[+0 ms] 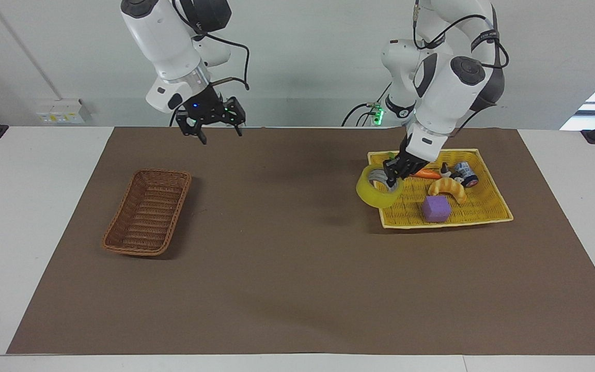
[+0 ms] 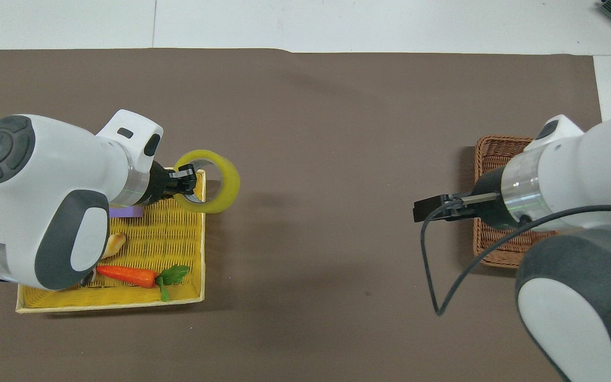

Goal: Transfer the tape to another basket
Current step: 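Lift the tape with the left gripper while the right gripper reaches toward it, then grasp the tape with the right gripper and release the left gripper, then carry the tape into the brown basket while the left gripper withdraws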

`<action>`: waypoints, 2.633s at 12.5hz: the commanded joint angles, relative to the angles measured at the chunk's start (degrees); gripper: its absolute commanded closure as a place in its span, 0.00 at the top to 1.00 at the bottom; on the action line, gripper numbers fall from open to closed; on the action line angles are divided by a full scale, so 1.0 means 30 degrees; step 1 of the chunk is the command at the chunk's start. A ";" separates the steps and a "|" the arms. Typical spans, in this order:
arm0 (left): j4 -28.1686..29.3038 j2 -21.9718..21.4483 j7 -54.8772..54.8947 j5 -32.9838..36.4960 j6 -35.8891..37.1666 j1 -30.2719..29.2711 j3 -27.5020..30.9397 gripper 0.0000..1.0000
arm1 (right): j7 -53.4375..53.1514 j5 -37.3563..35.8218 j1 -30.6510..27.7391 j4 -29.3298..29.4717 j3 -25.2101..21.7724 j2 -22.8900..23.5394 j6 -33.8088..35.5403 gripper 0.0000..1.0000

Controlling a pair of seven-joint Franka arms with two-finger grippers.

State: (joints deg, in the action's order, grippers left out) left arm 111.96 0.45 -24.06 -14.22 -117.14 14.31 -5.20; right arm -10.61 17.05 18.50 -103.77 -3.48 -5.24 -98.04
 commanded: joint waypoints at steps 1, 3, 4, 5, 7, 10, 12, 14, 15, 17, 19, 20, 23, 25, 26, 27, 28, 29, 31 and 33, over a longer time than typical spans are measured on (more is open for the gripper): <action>-0.0347 -0.0063 0.3300 -0.2606 0.0960 0.0562 0.0267 0.00 | -0.2489 0.2718 0.0742 -0.1385 -0.0040 -0.0538 -0.0339 1.00; -0.0347 -0.0092 0.3828 -0.4218 0.0990 0.1263 0.0267 0.00 | -0.3666 0.3714 0.1214 -0.1707 -0.0040 -0.0539 -0.0397 1.00; -0.0347 -0.0121 0.4441 -0.5415 0.0991 0.1354 0.0180 0.00 | -0.4019 0.4765 0.1303 -0.2086 -0.0040 -0.0539 -0.0571 1.00; -0.0347 -0.0122 0.4853 -0.6442 0.0991 0.1528 -0.0024 0.00 | -0.4254 0.5588 0.1333 -0.2380 -0.0040 -0.0539 -0.0979 1.00; -0.0376 -0.0151 0.4945 -0.7969 0.0728 0.2171 -0.0375 0.00 | -0.4344 0.6908 0.1800 -0.2937 -0.0040 -0.0539 -0.2614 1.00; -0.0288 -0.0472 0.4916 -0.8268 0.0931 0.2525 -0.1138 0.00 | -0.5250 0.8085 0.2211 -0.3291 -0.0040 -0.0509 -0.4087 1.00; -0.0288 -0.0473 0.4916 -0.8996 0.0961 0.2673 -0.1256 0.00 | -0.5342 0.8057 0.2242 -0.3553 -0.0040 -0.0596 -0.4060 1.00; -0.0347 -0.0473 0.4916 -0.9934 0.0845 0.2673 -0.1607 0.00 | -0.4672 0.8028 0.2242 -0.3643 -0.0040 -0.0714 -0.4002 1.00; -0.0347 -0.0473 0.4916 -1.0403 0.0815 0.2644 -0.1608 0.00 | -0.4058 0.7796 0.2242 -0.3643 -0.0040 -0.0743 -0.3827 0.55; -0.0376 -0.0473 0.4916 -1.0992 0.0786 0.2673 -0.1666 0.00 | -0.3906 0.7706 0.2446 -0.3614 -0.0040 -0.0744 -0.3621 0.04; -0.0347 -0.0531 0.4916 -1.1780 0.0786 0.2644 -0.1930 0.00 | -0.4139 0.7677 0.2418 -0.3584 -0.0040 -0.0714 -0.3562 0.00; -0.0347 -0.0532 0.4916 -1.2074 0.0815 0.2644 -0.1930 0.00 | -0.4197 0.7705 0.2417 -0.3555 -0.0040 -0.0714 -0.3561 0.00; -0.0552 -0.1144 0.2093 -1.2107 0.0991 0.2615 -0.1901 1.00 | -0.4990 0.7531 0.2125 -0.3203 -0.0069 -0.0451 -0.3474 0.00; -0.0669 -0.1294 0.0844 -1.2310 0.0989 0.2265 -0.1872 1.00 | -0.4931 0.6859 0.2124 -0.3028 -0.0069 -0.0450 -0.3298 0.00; -0.0669 -0.1439 0.0815 -1.2689 0.1339 0.1886 -0.1872 1.00 | -0.4901 0.6798 0.2124 -0.3027 -0.0185 -0.0480 -0.3240 0.00; -0.0698 -0.1411 0.0698 -1.3244 0.2038 0.1215 -0.1872 1.00 | -0.4814 0.6768 0.1921 -0.2940 -0.0215 -0.0480 -0.3065 0.00; -0.0699 -0.1411 0.0668 -1.4119 0.3147 0.0309 -0.1901 1.00 | -0.4552 0.6768 0.1600 -0.2737 -0.0216 -0.0480 -0.2918 0.00; -0.0815 -0.1440 0.0639 -1.4128 0.4203 -0.0512 -0.1872 1.00 | -0.3767 0.6768 0.1191 -0.2619 -0.0245 -0.0480 -0.2598 0.00; -0.1340 -0.1469 0.0872 -1.2908 0.5497 -0.1744 -0.1667 1.00 | -0.1981 0.6768 0.0051 -0.2269 -0.0362 -0.0480 -0.1285 0.00; -0.2479 -0.1236 0.0873 -0.9926 0.6291 -0.2599 -0.1667 1.00 | -0.0019 0.6797 -0.1647 -0.2032 -0.0362 -0.0509 0.0212 0.00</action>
State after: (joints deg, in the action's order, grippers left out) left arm 107.62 -3.46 -20.92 -49.49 -101.11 8.39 -9.77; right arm -15.12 38.06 17.42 -111.38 -4.77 -6.38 -101.14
